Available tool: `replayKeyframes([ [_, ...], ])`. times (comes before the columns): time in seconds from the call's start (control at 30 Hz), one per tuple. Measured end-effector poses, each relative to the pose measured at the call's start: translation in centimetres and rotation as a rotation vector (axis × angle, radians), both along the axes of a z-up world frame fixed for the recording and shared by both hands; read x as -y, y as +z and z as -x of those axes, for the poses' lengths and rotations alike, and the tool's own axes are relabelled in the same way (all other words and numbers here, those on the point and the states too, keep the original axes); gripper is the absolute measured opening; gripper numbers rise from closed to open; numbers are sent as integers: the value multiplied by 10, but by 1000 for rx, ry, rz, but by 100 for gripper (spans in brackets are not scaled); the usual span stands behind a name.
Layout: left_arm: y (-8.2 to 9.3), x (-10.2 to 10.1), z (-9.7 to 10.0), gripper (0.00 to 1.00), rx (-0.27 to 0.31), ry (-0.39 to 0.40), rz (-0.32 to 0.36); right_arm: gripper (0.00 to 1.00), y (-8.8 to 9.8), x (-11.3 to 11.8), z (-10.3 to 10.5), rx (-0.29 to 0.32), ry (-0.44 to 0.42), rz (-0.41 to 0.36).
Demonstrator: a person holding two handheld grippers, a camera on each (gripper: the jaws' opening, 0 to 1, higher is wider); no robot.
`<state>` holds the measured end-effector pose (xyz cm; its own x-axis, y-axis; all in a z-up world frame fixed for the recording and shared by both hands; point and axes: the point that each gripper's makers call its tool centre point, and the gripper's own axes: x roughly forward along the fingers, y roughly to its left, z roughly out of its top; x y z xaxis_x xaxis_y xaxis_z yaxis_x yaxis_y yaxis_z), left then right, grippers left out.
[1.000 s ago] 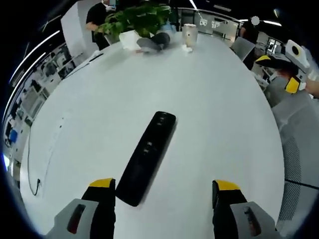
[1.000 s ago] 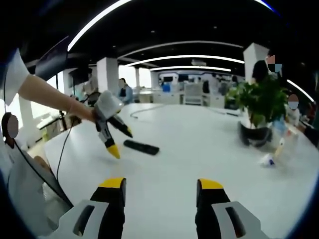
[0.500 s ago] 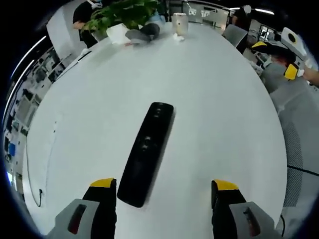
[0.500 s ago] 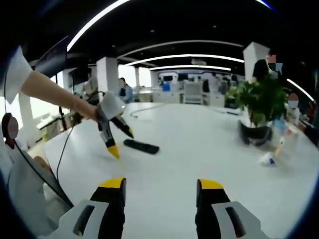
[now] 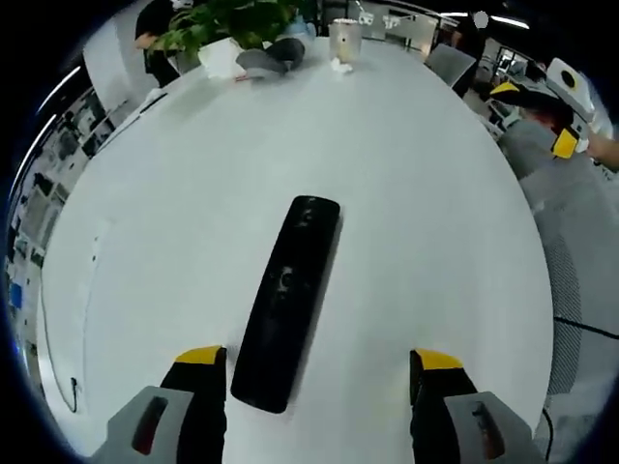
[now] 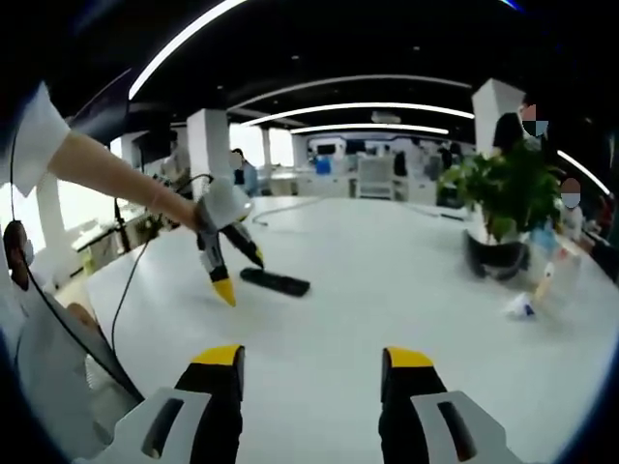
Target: Press the specified remote control buttons in sequence, fully releasing each button before pressing the next.
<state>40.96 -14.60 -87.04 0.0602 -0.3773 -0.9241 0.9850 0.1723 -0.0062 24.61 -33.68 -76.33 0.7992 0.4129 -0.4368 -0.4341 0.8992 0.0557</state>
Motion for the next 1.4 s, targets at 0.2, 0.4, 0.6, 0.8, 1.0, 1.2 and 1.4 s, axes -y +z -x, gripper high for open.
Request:
replayKeyframes([
  [0.2, 0, 3, 0, 73, -12, -35, -14, 55, 0, 0, 0, -3, -1, -5],
  [0.4, 1, 4, -2, 67, -13, -64, -33, 55, 0, 0, 0, -2, -2, -8],
  [0.6, 1, 6, -3, 63, -13, -76, -41, 55, 0, 0, 0, -3, -1, -8],
  [0.8, 1, 8, -5, 58, -12, -103, -47, 55, 0, 0, -1, -3, -2, -10],
  [1.0, 2, 10, -6, 54, -11, -130, -59, 55, 0, 0, -1, -4, -1, -9],
  [1.2, 2, 11, -7, 52, -10, -143, -56, 55, 0, 0, -1, -5, -1, -9],
  [1.4, 2, 11, -9, 48, -9, -143, -56, 54, 0, -1, 0, -6, 0, -9],
])
